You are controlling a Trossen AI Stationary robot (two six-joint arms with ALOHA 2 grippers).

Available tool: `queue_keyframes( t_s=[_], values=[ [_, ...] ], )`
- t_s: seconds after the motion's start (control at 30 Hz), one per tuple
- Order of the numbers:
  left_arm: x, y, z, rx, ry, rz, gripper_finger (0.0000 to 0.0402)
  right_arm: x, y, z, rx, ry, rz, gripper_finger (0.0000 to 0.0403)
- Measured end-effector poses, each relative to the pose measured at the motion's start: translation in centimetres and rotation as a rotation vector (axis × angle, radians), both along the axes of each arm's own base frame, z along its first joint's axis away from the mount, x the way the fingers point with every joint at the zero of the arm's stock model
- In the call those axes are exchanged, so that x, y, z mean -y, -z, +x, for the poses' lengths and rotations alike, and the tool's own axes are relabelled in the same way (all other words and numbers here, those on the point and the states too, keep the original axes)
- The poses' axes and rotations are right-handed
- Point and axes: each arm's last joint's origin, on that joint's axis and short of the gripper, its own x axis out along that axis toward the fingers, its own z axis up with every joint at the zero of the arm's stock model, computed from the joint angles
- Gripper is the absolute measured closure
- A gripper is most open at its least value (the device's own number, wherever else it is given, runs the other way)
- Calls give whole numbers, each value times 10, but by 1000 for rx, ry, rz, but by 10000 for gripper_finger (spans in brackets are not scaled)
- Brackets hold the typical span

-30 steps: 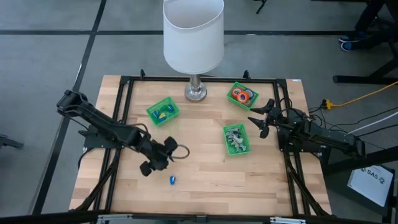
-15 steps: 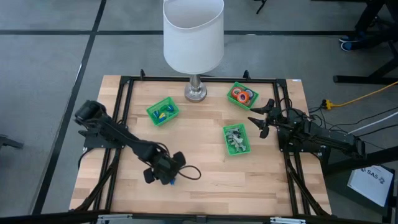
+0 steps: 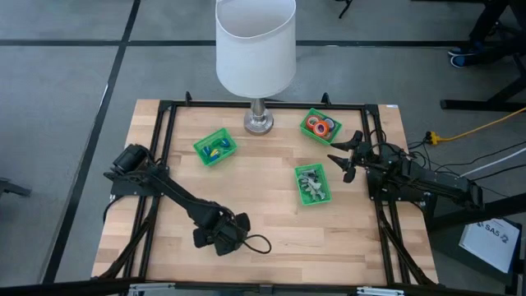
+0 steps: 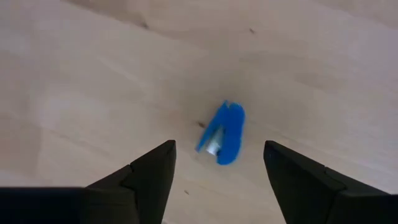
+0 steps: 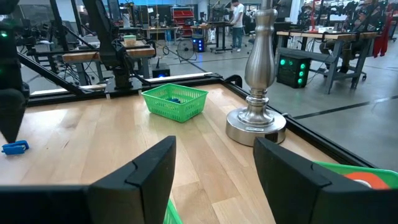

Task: Pick and place Stapler, Stapler remover, tape
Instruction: Put the blue stapler into the left green bin

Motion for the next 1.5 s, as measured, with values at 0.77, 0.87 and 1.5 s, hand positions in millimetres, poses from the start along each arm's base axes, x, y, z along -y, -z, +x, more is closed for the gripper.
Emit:
queue_keyframes(
  t_s=[0.77, 0.87, 1.5],
  values=[
    [-11, 31, 3, 4, 54, -123, 156, 0, 0, 0, 0, 0, 0, 182],
    [-14, 35, 2, -1, 34, -132, 173, 0, 0, 0, 0, 0, 0, 182],
    [-32, 33, 2, -79, -124, -142, 340, 0, 0, 0, 0, 0, 0, 182]
  ],
)
